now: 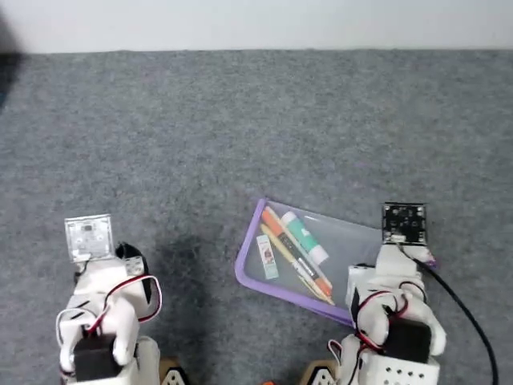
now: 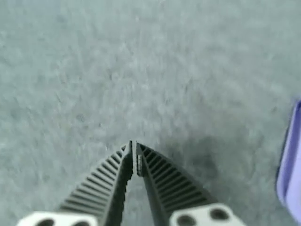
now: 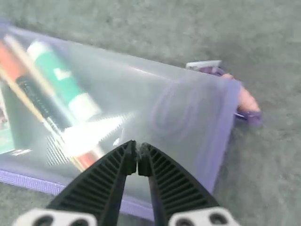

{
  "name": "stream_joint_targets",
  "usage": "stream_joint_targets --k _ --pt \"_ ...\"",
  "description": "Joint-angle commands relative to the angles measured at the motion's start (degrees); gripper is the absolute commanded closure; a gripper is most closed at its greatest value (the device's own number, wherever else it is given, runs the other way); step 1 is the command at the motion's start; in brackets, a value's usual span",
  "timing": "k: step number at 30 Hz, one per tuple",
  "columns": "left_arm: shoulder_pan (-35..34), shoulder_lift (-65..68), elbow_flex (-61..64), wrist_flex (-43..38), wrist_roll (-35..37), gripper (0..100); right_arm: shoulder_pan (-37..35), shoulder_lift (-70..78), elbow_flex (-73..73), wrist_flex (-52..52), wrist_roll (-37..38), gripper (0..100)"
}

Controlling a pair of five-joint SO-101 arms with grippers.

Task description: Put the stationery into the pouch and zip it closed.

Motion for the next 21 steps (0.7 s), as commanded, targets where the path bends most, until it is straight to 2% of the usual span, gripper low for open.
stream_joint_targets --k 1,7,12,21 --pt "0.26 0.53 2.95 -1.32 -0.62 99 -4.18 -2.77 2.90 -2.77 -0.09 99.0" --pt "0.26 0.53 5.67 -1.76 -0.53 99 -9.01 -6.99 12.57 -4.26 -0.09 99.0" --pt "0.18 0.53 12.00 -4.84 -0.62 99 -9.80 -12.26 21.19 -4.53 -0.44 99.0" --pt "0.18 0.53 12.09 -6.51 -0.18 99 -9.80 -15.16 23.21 -4.00 -0.44 99.0"
